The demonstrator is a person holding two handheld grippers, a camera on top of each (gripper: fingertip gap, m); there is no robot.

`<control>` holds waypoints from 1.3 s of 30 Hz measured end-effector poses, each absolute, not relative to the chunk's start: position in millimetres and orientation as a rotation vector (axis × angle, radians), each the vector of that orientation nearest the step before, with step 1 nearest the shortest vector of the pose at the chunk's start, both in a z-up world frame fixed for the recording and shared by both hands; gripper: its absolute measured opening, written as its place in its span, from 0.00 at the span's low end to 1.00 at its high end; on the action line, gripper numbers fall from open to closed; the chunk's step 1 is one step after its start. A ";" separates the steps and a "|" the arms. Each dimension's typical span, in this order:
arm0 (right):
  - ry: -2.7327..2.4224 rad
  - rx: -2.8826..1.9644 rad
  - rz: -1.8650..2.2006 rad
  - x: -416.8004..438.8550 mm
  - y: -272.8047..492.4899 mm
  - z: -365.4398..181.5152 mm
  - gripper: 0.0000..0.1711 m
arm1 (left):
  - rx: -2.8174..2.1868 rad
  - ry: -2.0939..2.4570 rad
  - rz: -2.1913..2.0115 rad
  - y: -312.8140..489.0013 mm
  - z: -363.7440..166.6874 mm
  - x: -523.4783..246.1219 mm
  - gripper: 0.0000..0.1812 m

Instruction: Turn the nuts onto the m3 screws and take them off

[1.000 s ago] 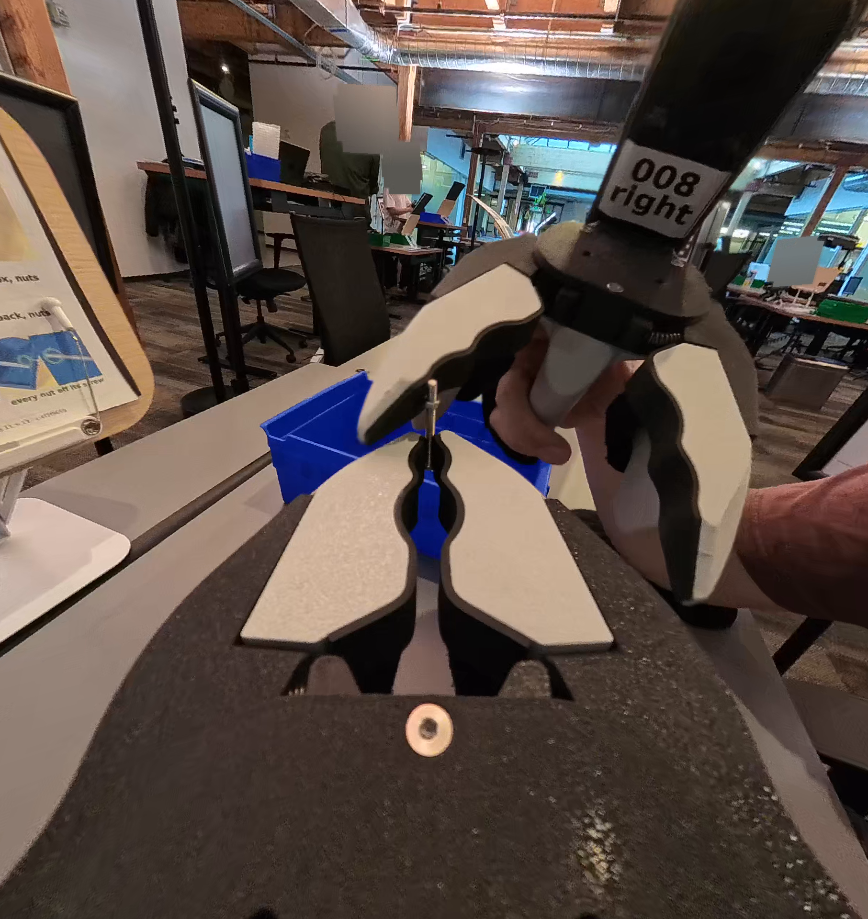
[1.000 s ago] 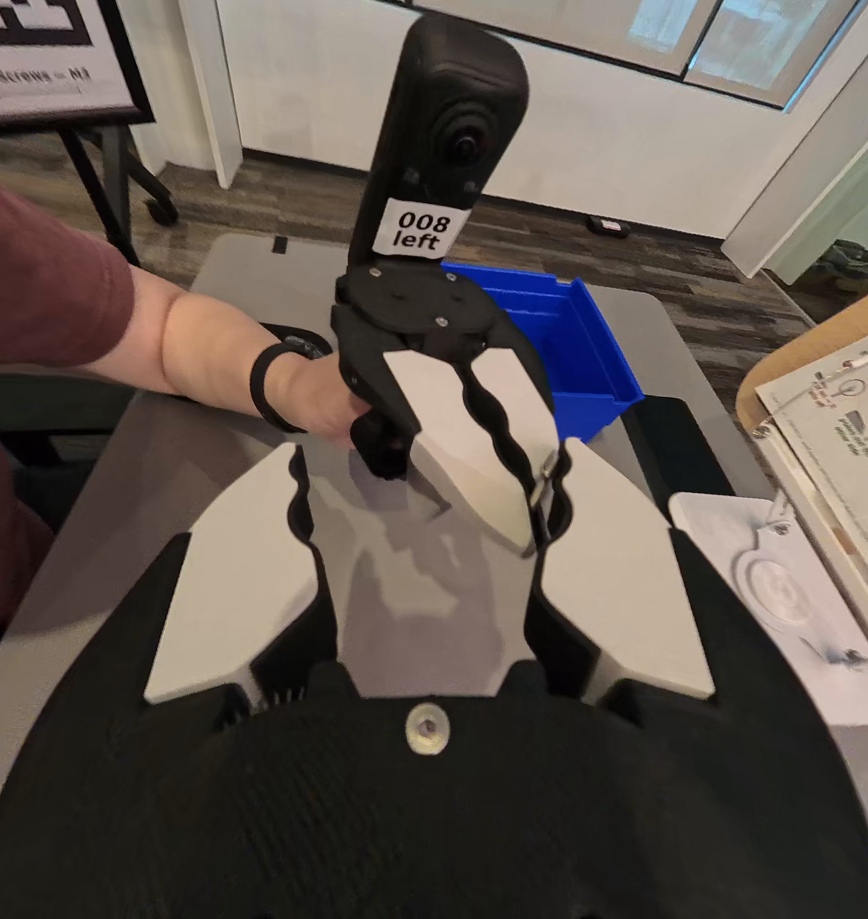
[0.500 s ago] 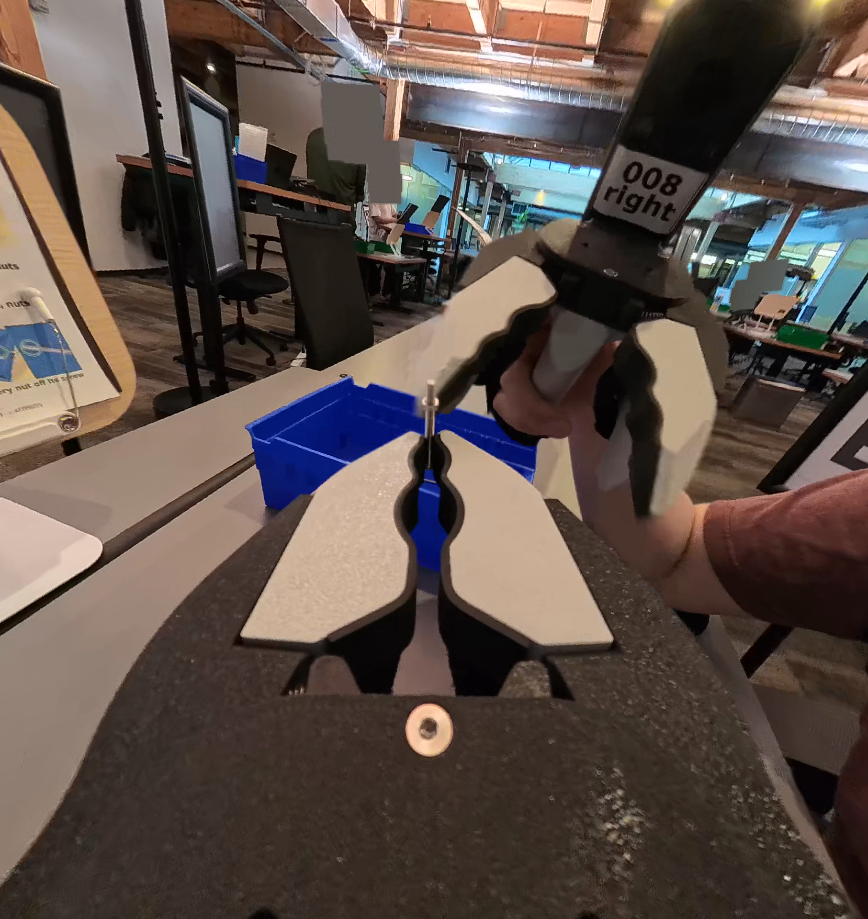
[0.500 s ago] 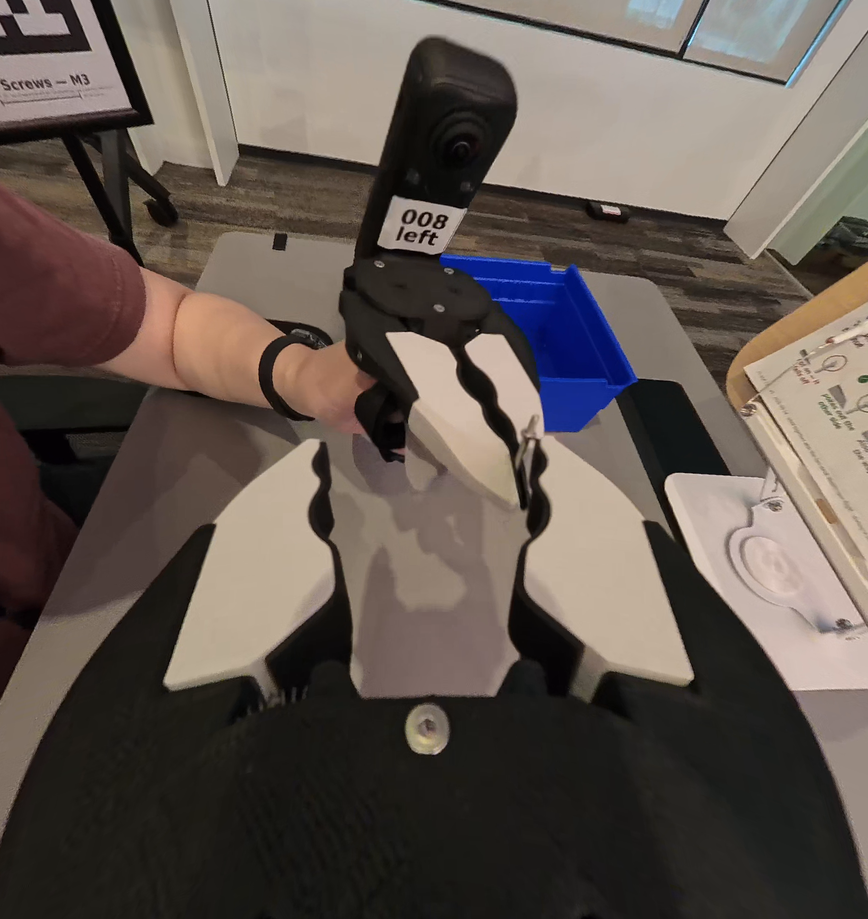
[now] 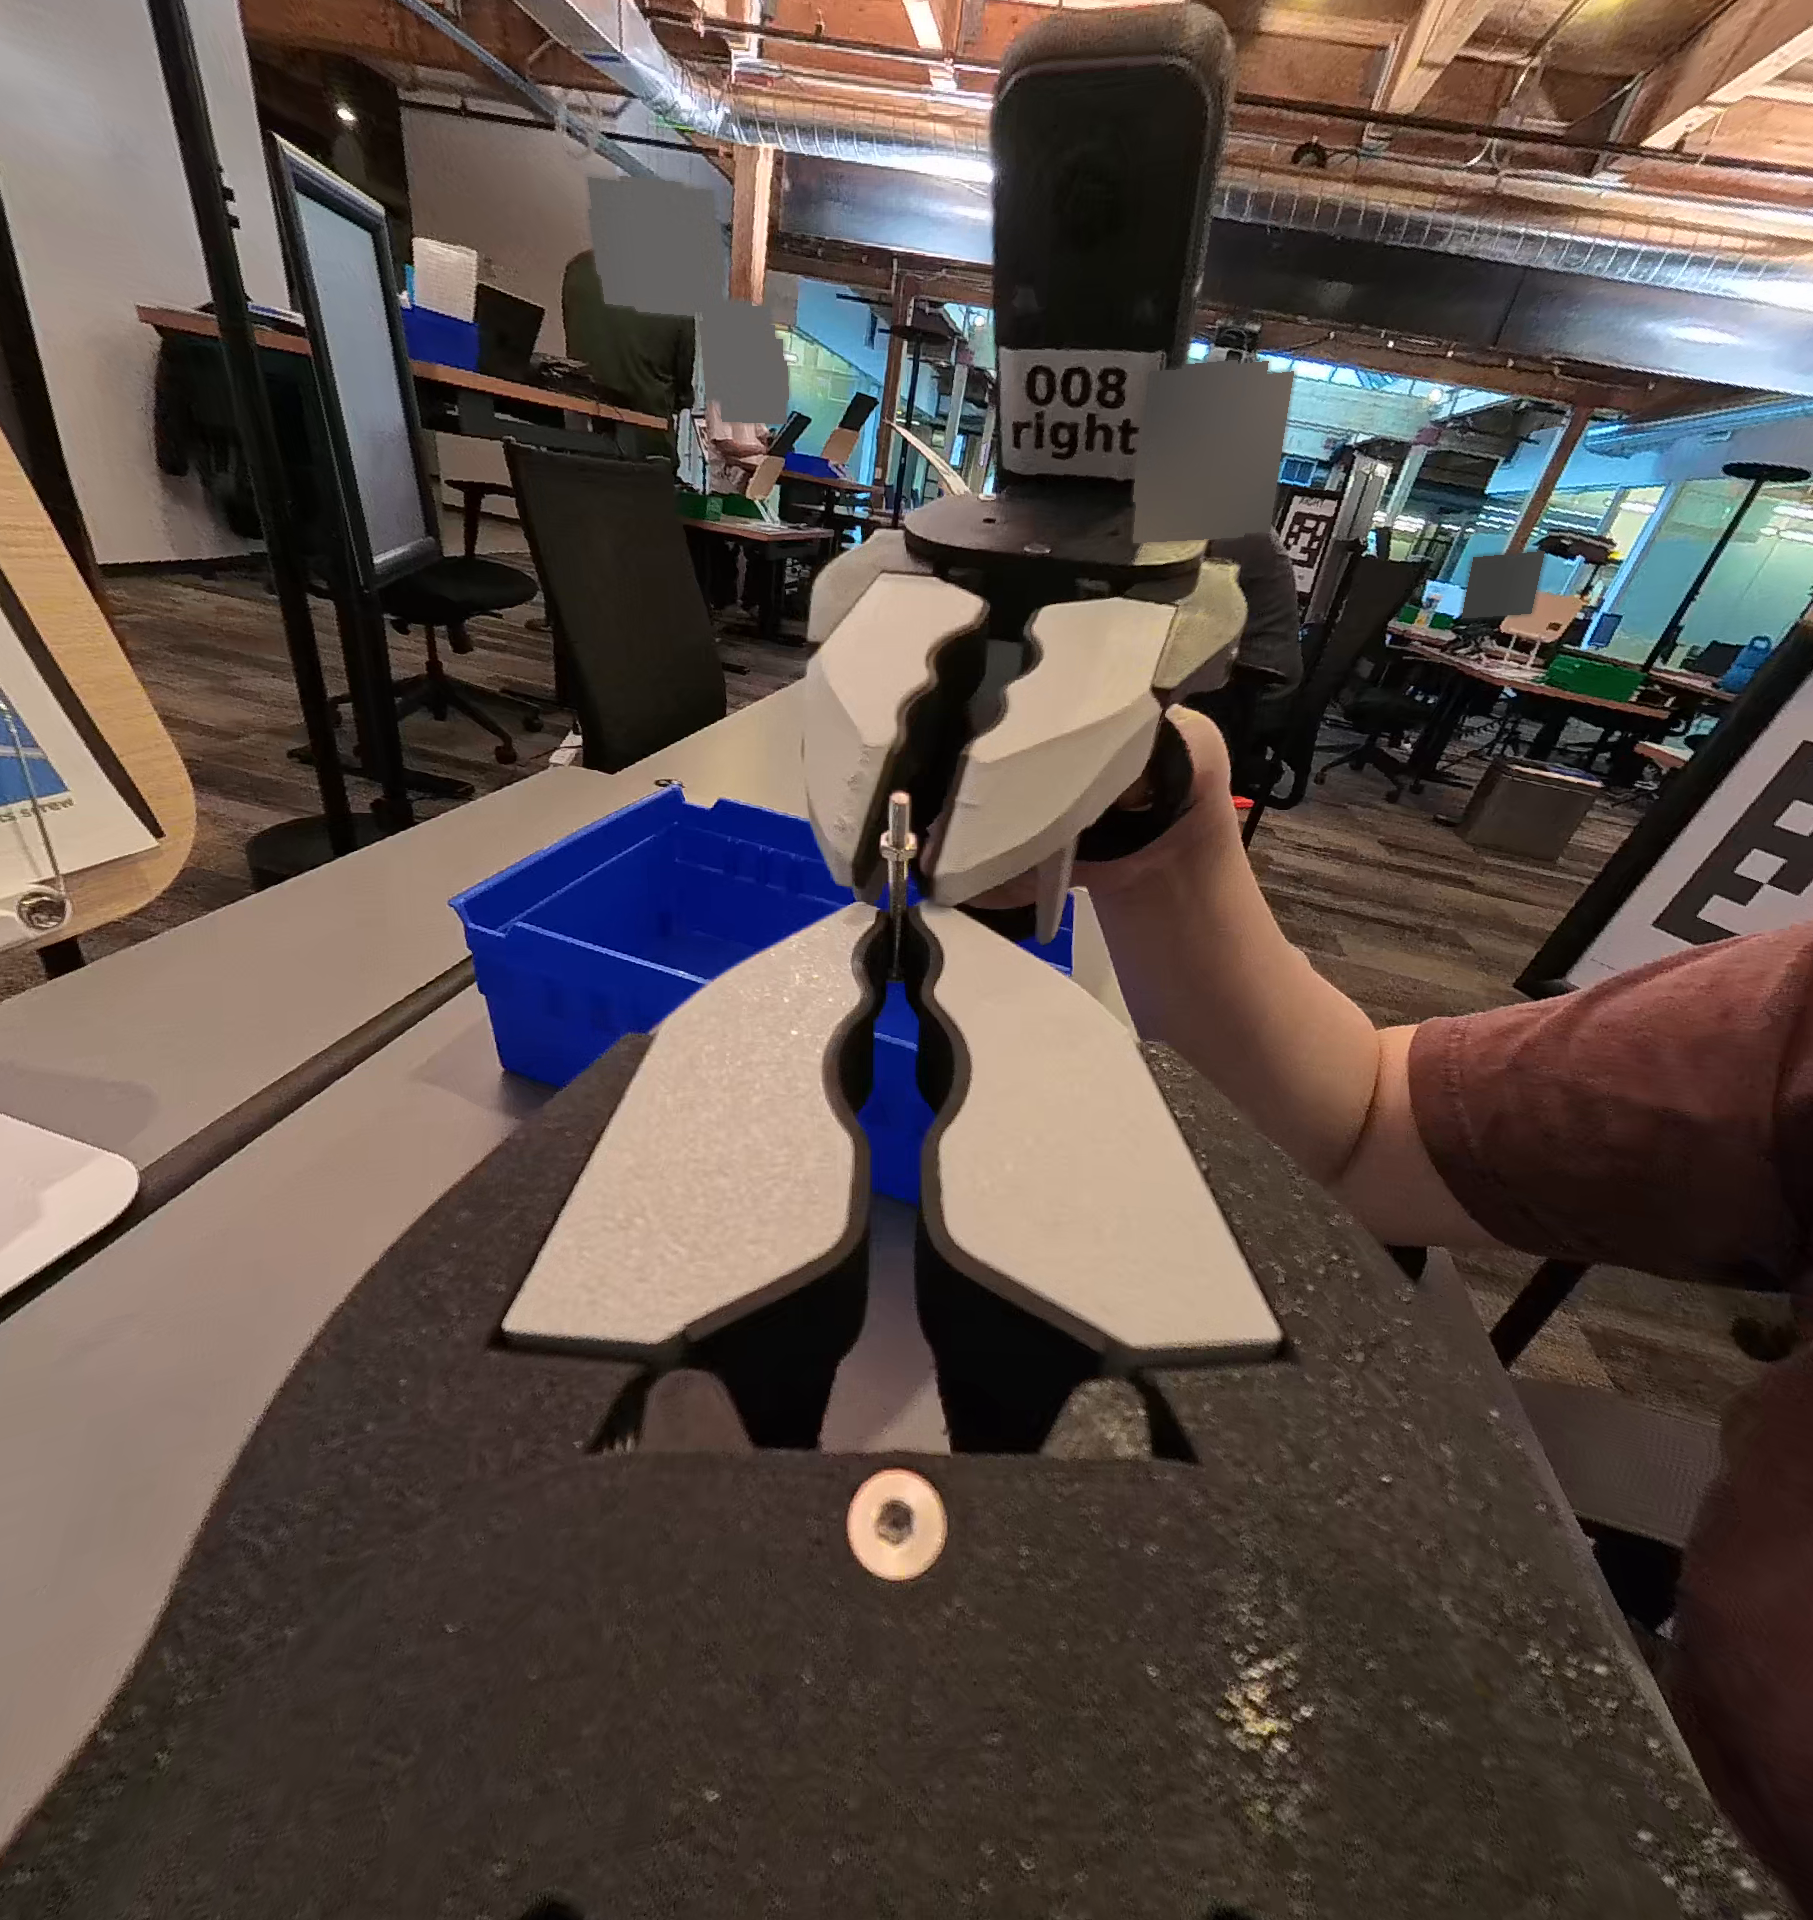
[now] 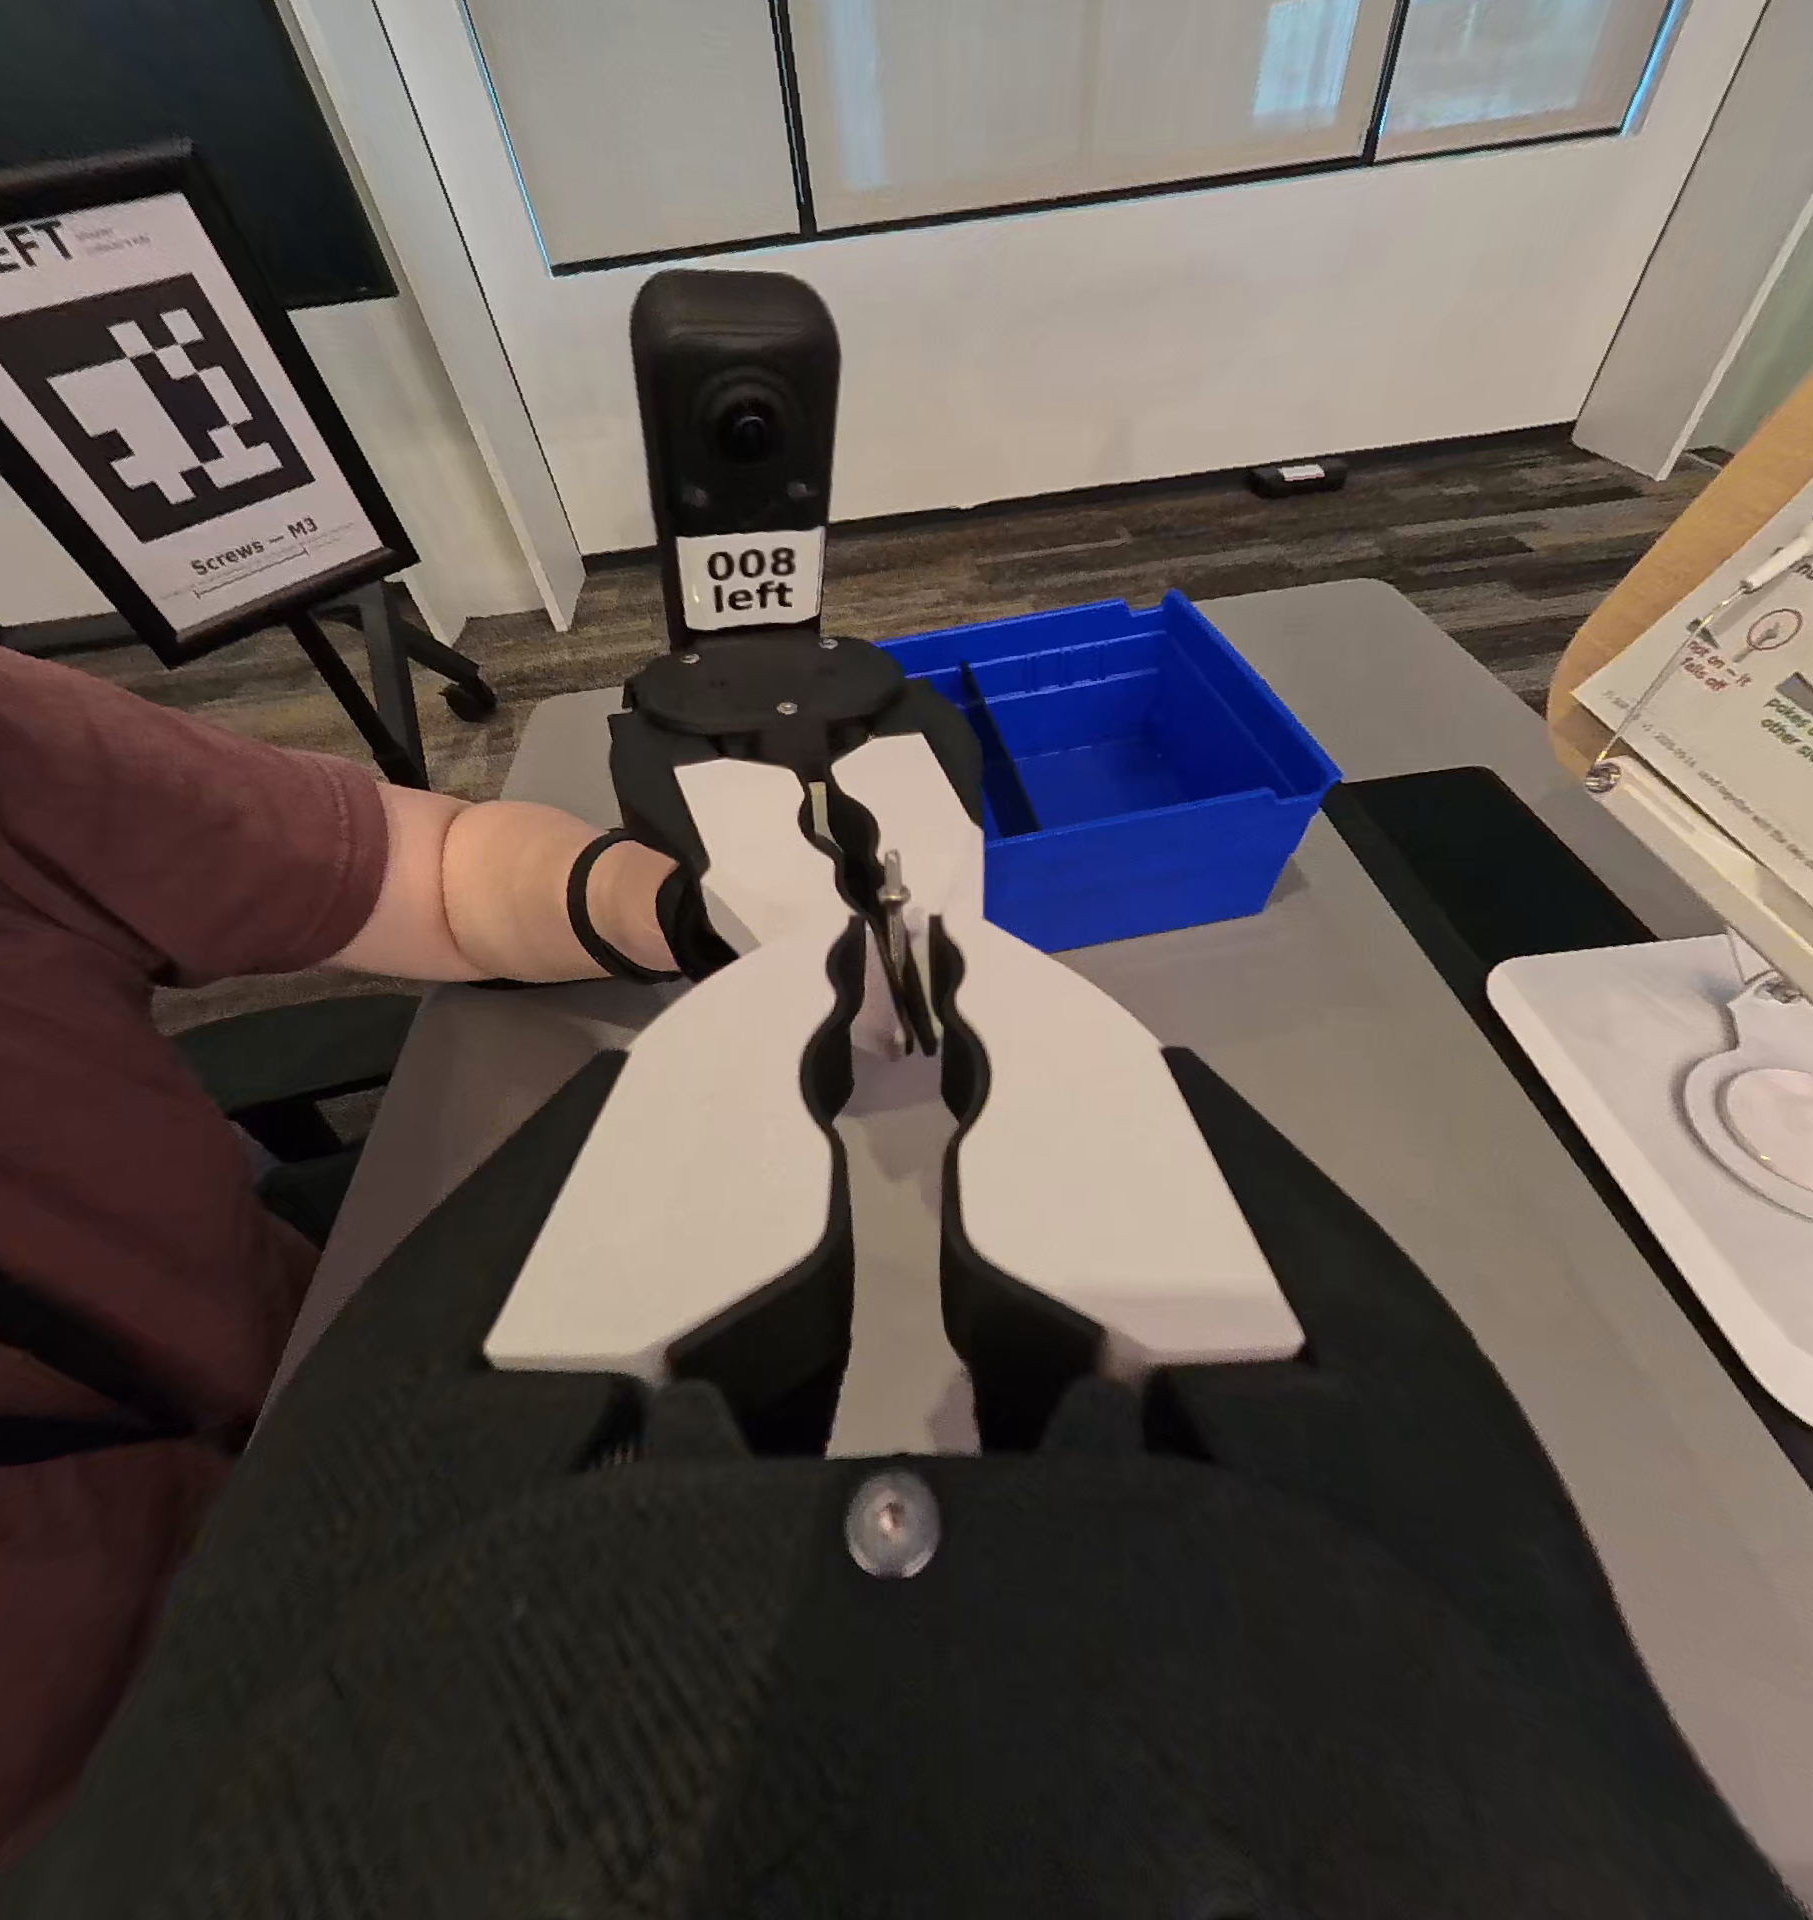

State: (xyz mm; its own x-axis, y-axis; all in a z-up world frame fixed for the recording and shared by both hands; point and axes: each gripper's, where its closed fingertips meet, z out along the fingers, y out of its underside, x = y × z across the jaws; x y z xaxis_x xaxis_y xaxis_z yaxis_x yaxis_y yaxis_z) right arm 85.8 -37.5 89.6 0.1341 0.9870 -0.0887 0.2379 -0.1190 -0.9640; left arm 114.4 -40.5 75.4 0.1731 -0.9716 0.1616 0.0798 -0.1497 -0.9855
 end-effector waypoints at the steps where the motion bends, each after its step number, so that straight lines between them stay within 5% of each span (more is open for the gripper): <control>1: -1.245 -1.526 1.073 85.3 -38.2 88.9 0.04 | -1.353 0.955 -1.220 -41.4 75.2 115.0 0.01; 8: -1.216 -1.553 1.200 86.3 -39.0 89.6 0.02 | -1.338 0.983 -1.180 -42.1 75.4 115.5 0.02; 11: -1.156 -1.554 1.267 89.1 -34.2 94.1 0.02 | -1.367 0.956 -1.123 -34.0 73.8 113.6 0.12; 28: -1.193 -1.527 1.312 84.4 -36.9 90.3 0.02 | -1.397 0.977 -1.300 -43.5 69.7 119.5 0.02; 31: -1.231 -1.554 1.250 83.5 -37.0 83.7 0.11 | -1.405 0.984 -1.291 -43.3 69.3 119.2 0.02; 34: -1.244 -1.539 1.251 83.0 -38.9 84.2 0.02 | -1.395 0.981 -1.298 -44.0 70.2 119.3 0.02; 39: -1.218 -1.541 1.264 84.7 -35.7 86.7 0.02 | -1.376 0.950 -1.305 -41.5 73.0 117.3 0.05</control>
State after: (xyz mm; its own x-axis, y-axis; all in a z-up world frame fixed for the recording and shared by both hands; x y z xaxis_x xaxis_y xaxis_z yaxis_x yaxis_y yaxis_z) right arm 84.7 -35.7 86.7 0.0441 0.9725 -0.2285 0.1921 -0.2327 -0.9534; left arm 117.3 -41.5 73.0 0.1183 -0.9668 0.2264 0.0819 -0.2177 -0.9726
